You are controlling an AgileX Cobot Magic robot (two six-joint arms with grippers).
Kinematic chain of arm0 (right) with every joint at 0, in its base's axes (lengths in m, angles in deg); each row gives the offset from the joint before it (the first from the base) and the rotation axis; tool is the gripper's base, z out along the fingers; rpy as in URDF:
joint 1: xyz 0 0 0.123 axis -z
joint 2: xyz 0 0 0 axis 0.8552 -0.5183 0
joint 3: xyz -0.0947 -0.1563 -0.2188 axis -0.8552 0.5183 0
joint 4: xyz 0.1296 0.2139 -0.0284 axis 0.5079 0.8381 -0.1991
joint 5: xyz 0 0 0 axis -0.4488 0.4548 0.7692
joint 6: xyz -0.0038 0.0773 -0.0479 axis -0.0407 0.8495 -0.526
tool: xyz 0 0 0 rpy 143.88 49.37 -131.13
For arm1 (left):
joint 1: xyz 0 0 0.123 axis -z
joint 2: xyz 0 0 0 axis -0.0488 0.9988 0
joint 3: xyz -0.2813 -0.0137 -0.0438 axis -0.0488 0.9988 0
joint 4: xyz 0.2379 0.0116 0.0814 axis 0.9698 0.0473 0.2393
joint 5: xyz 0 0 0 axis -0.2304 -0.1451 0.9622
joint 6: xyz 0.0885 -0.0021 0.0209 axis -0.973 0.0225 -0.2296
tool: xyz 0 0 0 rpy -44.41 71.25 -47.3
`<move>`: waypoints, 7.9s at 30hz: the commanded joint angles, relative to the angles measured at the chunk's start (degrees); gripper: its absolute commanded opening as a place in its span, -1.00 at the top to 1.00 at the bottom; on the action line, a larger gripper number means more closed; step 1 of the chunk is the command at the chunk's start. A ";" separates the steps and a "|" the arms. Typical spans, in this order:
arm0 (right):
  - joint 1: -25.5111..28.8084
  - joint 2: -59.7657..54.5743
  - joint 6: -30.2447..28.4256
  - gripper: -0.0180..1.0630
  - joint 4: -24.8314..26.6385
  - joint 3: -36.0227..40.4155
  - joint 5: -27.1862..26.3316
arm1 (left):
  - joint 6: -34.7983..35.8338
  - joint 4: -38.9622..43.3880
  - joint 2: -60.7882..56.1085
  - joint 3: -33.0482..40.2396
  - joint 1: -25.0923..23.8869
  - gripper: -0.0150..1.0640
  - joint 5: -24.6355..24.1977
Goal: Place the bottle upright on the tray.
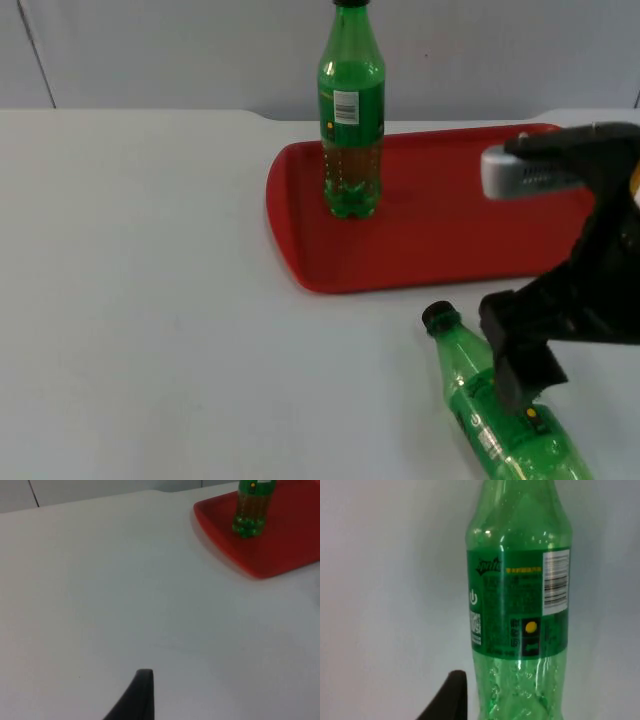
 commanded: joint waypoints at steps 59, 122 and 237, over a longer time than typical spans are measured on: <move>-0.34 -20.34 3.37 0.97 -4.22 -4.82 -15.88 | -0.01 0.23 -0.19 0.26 -0.03 -0.98 0.16; 36.91 -0.84 -5.47 0.97 -25.09 -4.82 -90.83 | -0.01 0.33 -0.19 0.26 -0.03 -0.98 0.16; 32.10 -44.37 -21.61 -0.98 -11.19 -20.77 -116.06 | -0.01 0.44 -0.19 0.26 -0.03 -0.98 0.16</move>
